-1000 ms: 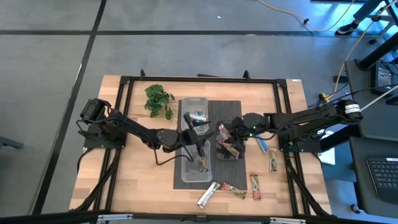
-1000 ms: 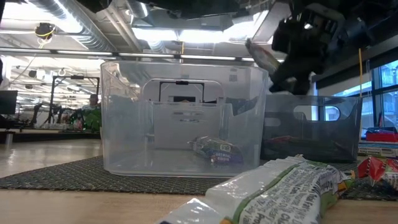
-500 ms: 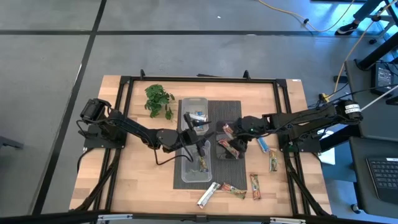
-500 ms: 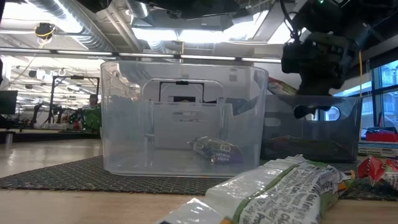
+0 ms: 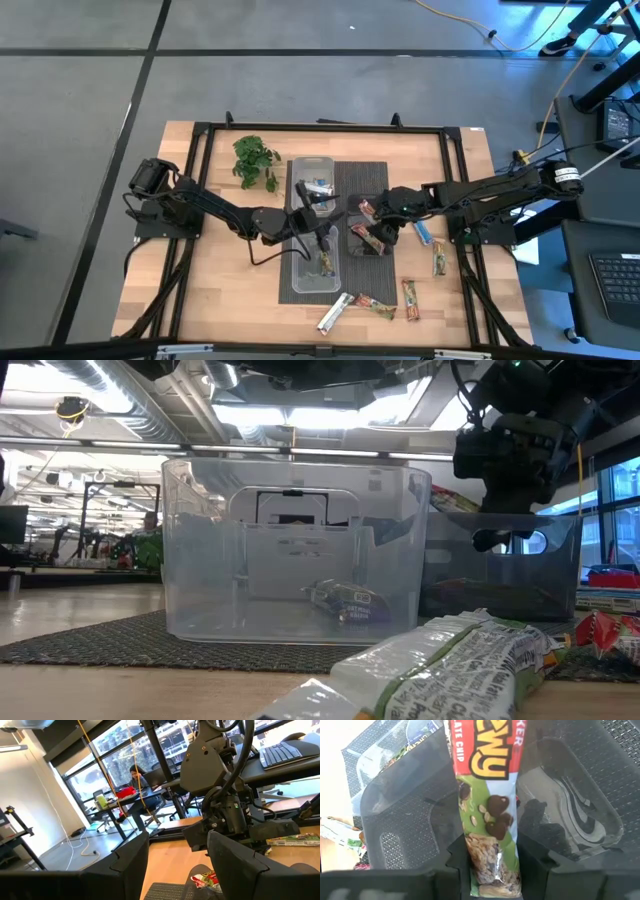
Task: Pick and place Granola Bars by type
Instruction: Put the red granola bar into the black bin, then put the blue granola bar into the transparent bin
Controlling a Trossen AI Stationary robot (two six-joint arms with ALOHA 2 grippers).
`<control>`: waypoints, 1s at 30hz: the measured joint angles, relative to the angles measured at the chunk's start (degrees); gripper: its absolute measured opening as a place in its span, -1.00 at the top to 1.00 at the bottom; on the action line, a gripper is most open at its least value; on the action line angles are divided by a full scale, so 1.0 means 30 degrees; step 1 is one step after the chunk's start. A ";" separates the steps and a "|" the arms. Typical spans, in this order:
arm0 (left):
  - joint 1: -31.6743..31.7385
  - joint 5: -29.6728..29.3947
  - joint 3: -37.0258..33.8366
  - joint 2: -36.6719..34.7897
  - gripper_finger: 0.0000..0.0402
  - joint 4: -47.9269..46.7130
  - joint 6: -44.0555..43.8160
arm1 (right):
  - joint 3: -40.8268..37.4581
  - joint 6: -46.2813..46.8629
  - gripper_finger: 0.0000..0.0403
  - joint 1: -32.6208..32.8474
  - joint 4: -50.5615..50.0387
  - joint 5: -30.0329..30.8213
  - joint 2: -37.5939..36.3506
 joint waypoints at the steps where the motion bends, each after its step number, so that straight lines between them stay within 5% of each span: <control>1: 0.0000 0.0000 0.0000 0.0000 0.02 0.0000 0.0006 | 0.0000 -0.0003 0.39 0.0000 0.0007 0.0000 0.0000; 13: 0.0000 0.0000 0.0000 0.0000 0.02 0.0000 -0.0001 | 0.0000 -0.0734 0.37 0.0000 0.0018 0.0007 0.0000; 23: 0.0000 0.0000 0.0000 0.0000 0.02 0.0004 0.0006 | 0.0000 -0.0965 0.02 0.0000 0.0044 0.0106 0.0002; 30: 0.0000 0.0000 0.0000 0.0000 0.01 0.0000 0.0006 | 0.1047 -0.0593 -0.08 -0.0701 -0.2393 -0.2800 -0.1290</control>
